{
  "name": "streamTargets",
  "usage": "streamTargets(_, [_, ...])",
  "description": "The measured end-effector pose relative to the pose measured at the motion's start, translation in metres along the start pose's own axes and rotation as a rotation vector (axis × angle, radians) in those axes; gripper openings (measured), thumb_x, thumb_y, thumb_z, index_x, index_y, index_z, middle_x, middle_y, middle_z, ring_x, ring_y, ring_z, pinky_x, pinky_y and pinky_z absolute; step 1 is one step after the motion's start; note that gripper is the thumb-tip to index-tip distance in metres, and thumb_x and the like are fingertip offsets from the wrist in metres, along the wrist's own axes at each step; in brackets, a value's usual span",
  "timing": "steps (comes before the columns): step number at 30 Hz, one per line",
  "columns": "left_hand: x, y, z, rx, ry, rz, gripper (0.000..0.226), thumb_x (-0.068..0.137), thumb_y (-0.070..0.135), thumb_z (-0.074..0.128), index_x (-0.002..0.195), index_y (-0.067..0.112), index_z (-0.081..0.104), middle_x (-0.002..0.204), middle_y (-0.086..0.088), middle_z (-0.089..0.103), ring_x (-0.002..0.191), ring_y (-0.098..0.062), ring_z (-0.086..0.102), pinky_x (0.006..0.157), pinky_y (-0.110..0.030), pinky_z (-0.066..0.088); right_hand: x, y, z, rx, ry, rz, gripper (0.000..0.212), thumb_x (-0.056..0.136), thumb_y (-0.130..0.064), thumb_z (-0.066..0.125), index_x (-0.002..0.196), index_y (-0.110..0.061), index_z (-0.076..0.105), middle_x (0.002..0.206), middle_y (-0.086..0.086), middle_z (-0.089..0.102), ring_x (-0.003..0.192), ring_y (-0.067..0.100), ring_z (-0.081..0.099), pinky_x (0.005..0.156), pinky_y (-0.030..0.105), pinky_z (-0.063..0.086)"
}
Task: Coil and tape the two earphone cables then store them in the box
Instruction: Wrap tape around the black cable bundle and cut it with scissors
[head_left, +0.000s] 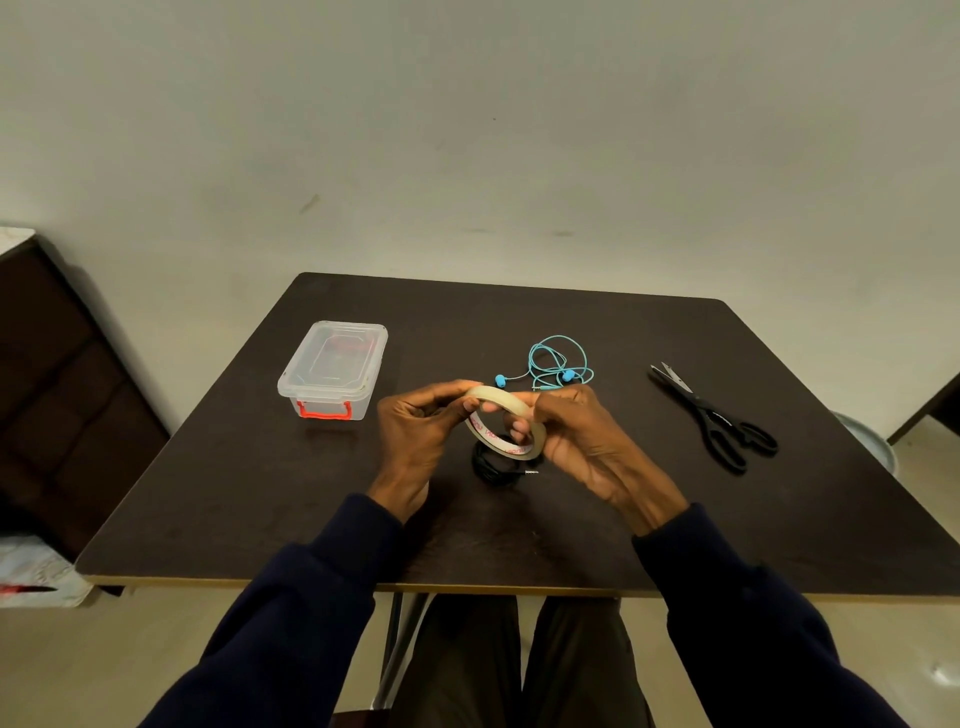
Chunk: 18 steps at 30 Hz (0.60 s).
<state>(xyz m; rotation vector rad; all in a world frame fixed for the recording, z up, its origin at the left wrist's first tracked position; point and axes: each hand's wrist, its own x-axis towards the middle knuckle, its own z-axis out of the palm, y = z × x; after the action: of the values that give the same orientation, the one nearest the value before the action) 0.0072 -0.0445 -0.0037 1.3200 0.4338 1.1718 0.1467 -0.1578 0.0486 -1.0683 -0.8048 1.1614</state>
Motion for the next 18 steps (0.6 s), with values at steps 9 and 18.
streamTargets(9, [-0.001,-0.004,0.005,-0.038,0.034,-0.077,0.022,0.079,0.001,0.076,0.095,0.016,0.077,0.091,0.008,0.079,0.093,-0.008,0.074,0.077,-0.016,0.055,0.0,0.008,-0.001,-0.115,0.06,-0.069,0.042,0.085,0.025,0.039,0.109,0.009,0.069,0.091,0.012,0.075,0.069,0.008,0.059,0.067,0.016,0.053])
streamTargets(18, [0.006,0.003,-0.004,-0.044,-0.069,-0.154,0.029,0.075,0.018,0.078,0.104,0.016,0.076,0.105,-0.002,0.078,0.104,-0.02,0.073,0.08,-0.025,0.059,-0.002,-0.002,-0.01,0.002,0.017,-0.074,0.027,0.091,0.002,0.053,0.111,0.017,0.065,0.109,0.036,0.062,0.065,0.013,0.052,0.068,0.027,0.047])
